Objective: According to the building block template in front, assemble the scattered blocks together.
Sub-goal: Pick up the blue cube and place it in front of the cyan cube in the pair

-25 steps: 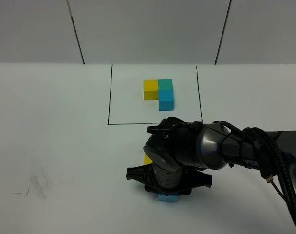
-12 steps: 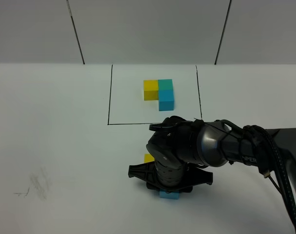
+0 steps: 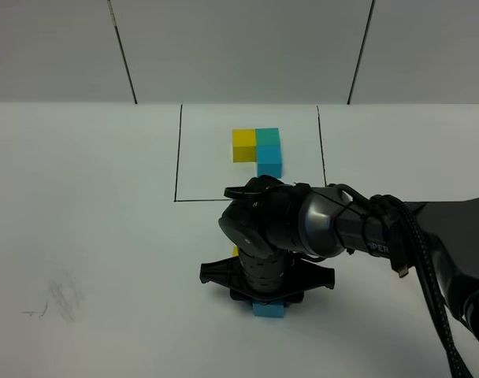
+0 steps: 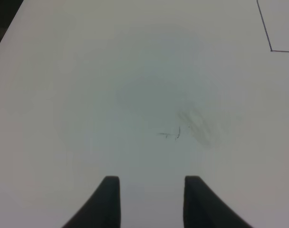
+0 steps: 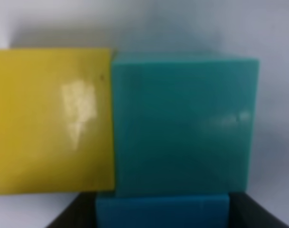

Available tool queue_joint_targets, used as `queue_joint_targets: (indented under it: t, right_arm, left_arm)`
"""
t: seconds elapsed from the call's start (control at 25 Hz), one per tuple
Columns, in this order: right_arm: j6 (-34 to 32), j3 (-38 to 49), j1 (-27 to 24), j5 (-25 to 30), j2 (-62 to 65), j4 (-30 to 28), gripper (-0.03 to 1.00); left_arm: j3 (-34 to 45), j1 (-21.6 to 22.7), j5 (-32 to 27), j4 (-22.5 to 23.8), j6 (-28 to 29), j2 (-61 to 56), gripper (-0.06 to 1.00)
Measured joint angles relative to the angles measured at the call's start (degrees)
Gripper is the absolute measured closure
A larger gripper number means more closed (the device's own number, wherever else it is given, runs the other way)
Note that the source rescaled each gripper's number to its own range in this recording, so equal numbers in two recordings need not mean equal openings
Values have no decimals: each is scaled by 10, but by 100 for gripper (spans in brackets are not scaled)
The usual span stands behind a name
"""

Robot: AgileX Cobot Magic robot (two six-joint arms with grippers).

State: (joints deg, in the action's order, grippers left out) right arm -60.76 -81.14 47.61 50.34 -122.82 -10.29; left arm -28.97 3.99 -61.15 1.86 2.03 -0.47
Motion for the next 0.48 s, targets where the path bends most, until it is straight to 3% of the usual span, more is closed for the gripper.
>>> queue_joint_targets:
  t: [0.48]
  right_arm:
    - [1,-3,-4,22,-1,2,77]
  left_arm:
    - [0,0,0,0,-1,0,94]
